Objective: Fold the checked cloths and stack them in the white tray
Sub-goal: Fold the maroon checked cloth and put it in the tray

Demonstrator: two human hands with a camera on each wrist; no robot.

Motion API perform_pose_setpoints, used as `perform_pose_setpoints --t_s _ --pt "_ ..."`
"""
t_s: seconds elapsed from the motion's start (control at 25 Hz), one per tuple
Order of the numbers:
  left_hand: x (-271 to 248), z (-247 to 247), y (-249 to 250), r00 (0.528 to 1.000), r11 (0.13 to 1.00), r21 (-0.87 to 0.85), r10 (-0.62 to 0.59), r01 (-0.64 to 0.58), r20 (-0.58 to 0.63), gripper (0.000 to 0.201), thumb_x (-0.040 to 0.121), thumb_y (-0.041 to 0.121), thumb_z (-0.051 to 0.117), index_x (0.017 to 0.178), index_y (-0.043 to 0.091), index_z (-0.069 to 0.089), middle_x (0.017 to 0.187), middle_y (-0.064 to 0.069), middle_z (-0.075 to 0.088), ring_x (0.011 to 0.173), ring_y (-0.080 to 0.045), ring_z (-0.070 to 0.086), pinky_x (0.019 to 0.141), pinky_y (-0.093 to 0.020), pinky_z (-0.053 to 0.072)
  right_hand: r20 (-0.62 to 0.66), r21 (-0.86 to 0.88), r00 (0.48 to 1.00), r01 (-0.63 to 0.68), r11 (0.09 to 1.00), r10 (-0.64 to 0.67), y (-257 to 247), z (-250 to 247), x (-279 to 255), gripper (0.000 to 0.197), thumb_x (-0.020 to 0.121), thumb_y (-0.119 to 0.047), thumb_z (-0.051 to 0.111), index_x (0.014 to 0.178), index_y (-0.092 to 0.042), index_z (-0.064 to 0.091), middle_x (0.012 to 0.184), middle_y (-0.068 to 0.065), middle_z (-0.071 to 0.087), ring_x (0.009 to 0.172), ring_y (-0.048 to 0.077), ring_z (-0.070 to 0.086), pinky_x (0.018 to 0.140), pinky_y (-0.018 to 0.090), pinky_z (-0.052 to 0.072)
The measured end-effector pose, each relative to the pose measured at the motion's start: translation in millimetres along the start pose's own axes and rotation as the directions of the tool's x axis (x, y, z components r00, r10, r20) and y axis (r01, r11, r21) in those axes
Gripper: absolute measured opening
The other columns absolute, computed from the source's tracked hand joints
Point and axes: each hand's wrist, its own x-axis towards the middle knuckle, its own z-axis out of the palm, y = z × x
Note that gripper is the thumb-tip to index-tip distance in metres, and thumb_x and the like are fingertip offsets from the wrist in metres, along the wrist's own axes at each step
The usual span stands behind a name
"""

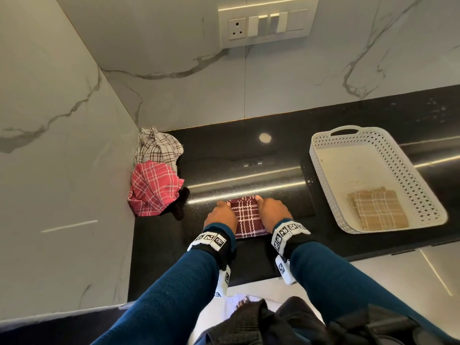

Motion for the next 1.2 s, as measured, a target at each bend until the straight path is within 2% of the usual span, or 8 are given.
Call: perform_pose_setpoints --t_s 0.24,0.36,0.44,0.52,0.68,0.84,0.96,1.2 --pt "-17 -12 -14 0.997 0.999 -0.045 -0.012 0.009 -0.073 0.045 0.104 0.047 0.026 0.126 0.010 0.040 0.118 -0.012 0.063 0.107 -0.034 0.062 0.083 -0.043 0.045 -0.038 0.308 0.999 -0.007 0.951 0.019 6 -20 -20 0.050 0.105 -0.051 0.033 0.098 -0.009 0.059 0.095 0.007 0.065 0.086 0.026 0.064 0.076 0.039 0.051" --pt "-39 1 -23 0.857 0.909 0.173 0.416 -0.380 -0.304 0.036 0.102 0.033 0.035 0.132 0.014 0.040 0.130 -0.007 0.053 0.117 -0.030 0.053 0.094 -0.042 0.044 -0.296 0.140 0.917 0.318 0.938 -0.267 5 -14 -53 0.026 0.102 -0.025 0.043 0.122 -0.012 0.052 0.122 0.008 0.058 0.115 0.026 0.056 0.095 0.041 0.049" --pt "-40 19 -27 0.770 0.779 0.330 0.609 -0.534 -0.190 0.053 0.102 0.030 0.032 0.152 0.015 0.027 0.158 -0.004 0.030 0.146 -0.030 0.026 0.119 -0.044 0.023 -0.122 -0.056 0.888 0.440 0.896 -0.444 1 3 -62 0.053 0.101 -0.024 0.038 0.152 -0.010 0.030 0.159 0.009 0.030 0.150 0.027 0.023 0.119 0.047 0.029" --pt "-29 33 -31 0.811 0.754 0.415 0.582 -0.509 -0.061 0.061 0.104 0.033 0.023 0.159 0.018 0.002 0.167 -0.001 -0.004 0.153 -0.025 -0.007 0.124 -0.045 0.001 0.110 -0.234 0.901 0.434 0.870 -0.420 1 19 -58 0.066 0.105 -0.034 0.027 0.160 -0.013 -0.002 0.168 0.002 -0.012 0.154 0.021 -0.015 0.124 0.053 0.007" --pt "-8 34 -33 0.868 0.775 0.429 0.494 -0.464 0.047 0.062 0.105 0.038 0.019 0.158 0.023 -0.009 0.165 0.004 -0.017 0.152 -0.021 -0.017 0.124 -0.048 -0.001 0.249 -0.322 0.912 0.396 0.860 -0.326 2 16 -38 0.071 0.104 -0.052 0.018 0.159 -0.019 -0.014 0.163 -0.003 -0.029 0.150 0.022 -0.027 0.123 0.057 -0.002" --pt "-7 14 -24 0.872 0.864 0.167 0.487 -0.475 -0.042 0.069 0.101 0.030 0.045 0.159 0.026 0.007 0.167 0.003 0.000 0.153 -0.022 0.003 0.124 -0.044 0.012 0.209 -0.151 0.924 0.354 0.923 -0.321 -2 7 -33 0.076 0.102 -0.039 0.043 0.161 -0.021 -0.002 0.168 0.001 -0.016 0.154 0.031 -0.003 0.123 0.057 0.012" --pt "-14 10 -34 0.946 0.935 -0.216 0.234 -0.282 -0.224 0.053 0.093 0.021 0.057 0.143 0.013 0.040 0.144 -0.011 0.046 0.133 -0.029 0.045 0.111 -0.041 0.037 -0.076 0.228 0.976 0.215 0.950 -0.203 7 5 -41 0.053 0.091 -0.014 0.057 0.141 -0.014 0.041 0.145 0.015 0.036 0.124 0.033 0.050 0.106 0.045 0.043" --pt "-1 20 -31 0.999 0.929 -0.369 -0.017 0.027 0.032 0.061 0.079 0.058 0.066 0.117 0.010 0.062 0.106 -0.007 0.071 0.091 -0.026 0.069 0.082 -0.034 0.056 0.126 0.521 0.986 -0.158 0.839 0.107 15 -8 -38 0.021 0.087 -0.023 0.066 0.094 -0.004 0.062 0.090 0.014 0.070 0.078 0.031 0.070 0.066 0.041 0.060"
